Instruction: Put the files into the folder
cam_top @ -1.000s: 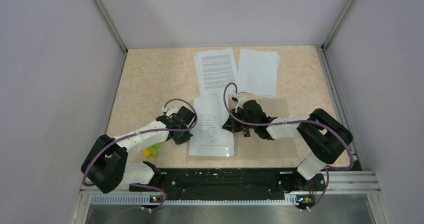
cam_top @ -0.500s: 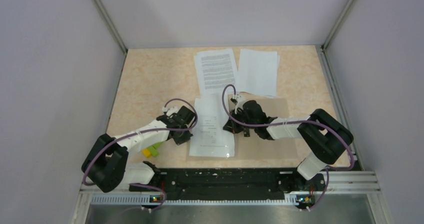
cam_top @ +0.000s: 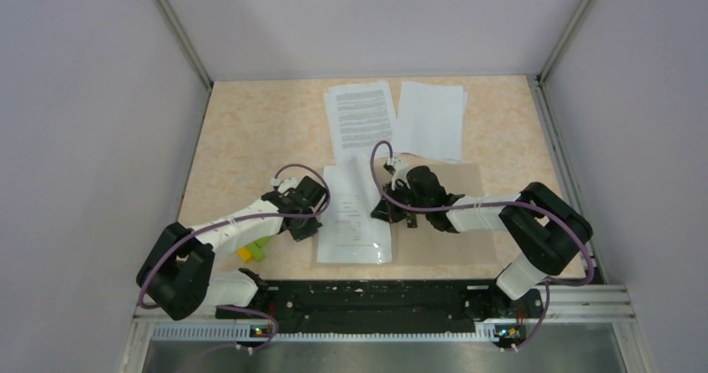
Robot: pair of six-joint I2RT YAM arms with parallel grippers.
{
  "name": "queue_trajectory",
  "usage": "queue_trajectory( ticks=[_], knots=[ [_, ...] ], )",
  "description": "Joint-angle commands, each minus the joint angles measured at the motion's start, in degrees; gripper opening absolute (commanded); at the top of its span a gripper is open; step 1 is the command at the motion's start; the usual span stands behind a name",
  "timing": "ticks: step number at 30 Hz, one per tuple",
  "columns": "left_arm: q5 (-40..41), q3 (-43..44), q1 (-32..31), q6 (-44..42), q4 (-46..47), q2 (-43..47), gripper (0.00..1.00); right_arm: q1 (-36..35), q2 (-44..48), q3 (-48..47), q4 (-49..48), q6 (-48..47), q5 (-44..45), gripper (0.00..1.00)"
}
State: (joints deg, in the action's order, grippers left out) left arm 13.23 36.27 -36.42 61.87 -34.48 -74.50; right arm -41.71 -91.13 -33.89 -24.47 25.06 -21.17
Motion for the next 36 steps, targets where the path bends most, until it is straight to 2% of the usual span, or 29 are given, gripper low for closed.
queue_trajectory(
  ticks=[1, 13, 36],
  knots=[
    [-1.3, -2.2, -0.4, 1.2, -0.9, -2.7, 0.0, 0.0, 0.3, -2.3, -3.8, -0.2, -3.4, 0.0],
    [-1.6, -2.4, -0.4, 1.3, -0.6, -2.8, 0.0, -0.8, -3.5, -2.4, -9.2, 4.3, -4.0, 0.0],
    [-1.8, -2.7, -0.4, 2.0, -0.6, -2.5, 0.0, -1.2, -1.2, 2.7, -9.4, 7.6, 6.4, 0.0]
  ],
)
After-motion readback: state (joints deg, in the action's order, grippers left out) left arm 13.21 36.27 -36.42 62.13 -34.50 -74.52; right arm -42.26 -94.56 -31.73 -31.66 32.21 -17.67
